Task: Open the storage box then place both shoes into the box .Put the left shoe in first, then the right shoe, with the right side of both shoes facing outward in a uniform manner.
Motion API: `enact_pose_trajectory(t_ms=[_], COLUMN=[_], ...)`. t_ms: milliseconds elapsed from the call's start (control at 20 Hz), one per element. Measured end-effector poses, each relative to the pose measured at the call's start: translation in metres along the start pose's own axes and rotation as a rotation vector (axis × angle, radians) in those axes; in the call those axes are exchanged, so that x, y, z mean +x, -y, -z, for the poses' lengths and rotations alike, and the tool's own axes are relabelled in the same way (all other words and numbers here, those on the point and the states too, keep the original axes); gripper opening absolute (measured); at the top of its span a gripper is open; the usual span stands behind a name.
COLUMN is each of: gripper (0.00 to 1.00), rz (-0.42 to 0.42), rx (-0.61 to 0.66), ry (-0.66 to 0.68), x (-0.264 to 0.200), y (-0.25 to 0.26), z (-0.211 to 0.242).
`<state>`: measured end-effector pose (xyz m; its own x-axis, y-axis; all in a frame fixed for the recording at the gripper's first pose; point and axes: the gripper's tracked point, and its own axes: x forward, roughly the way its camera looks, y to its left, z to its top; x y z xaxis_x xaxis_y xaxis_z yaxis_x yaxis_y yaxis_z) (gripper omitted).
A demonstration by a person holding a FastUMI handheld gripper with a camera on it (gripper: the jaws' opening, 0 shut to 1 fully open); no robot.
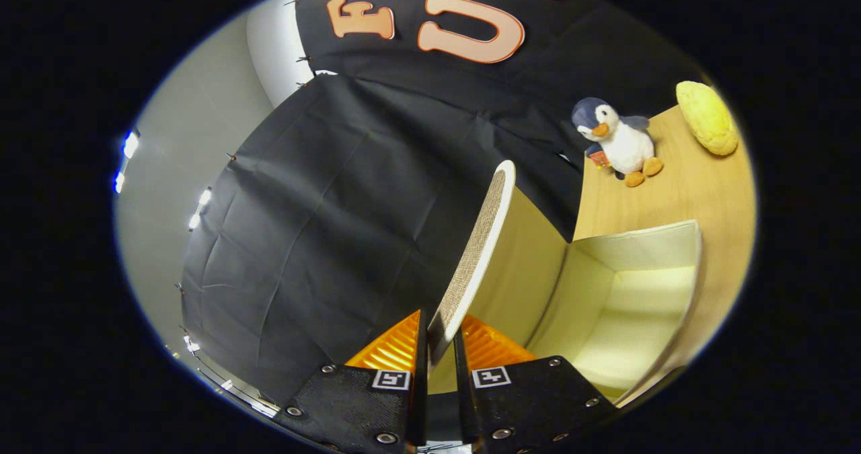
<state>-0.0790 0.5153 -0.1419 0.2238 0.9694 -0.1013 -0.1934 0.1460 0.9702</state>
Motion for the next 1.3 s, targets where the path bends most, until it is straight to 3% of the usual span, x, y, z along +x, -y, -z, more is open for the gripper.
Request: enact_pose_trajectory(t_ms=[250,350,500,700,950,1300], gripper=[0.2,0.3,0.61,0.77,0.86,0.9], rz=[0.002,0.042,0.061,0.131,0.348,0.755], rx=[-0.017,-0.059,-0.106,-0.184,-0.306,-0.395], ry=[-0.041,-0.076,-0.107,-0.05,0.066,0.127], x=[0.056,0.07,0.068,0.033,-0.047,-0.2], y=[-0.014,-0.009,-0.004,0.015,0.075,0.198], z=[0.023,0.036,0.049,0.032,0.002,0.003])
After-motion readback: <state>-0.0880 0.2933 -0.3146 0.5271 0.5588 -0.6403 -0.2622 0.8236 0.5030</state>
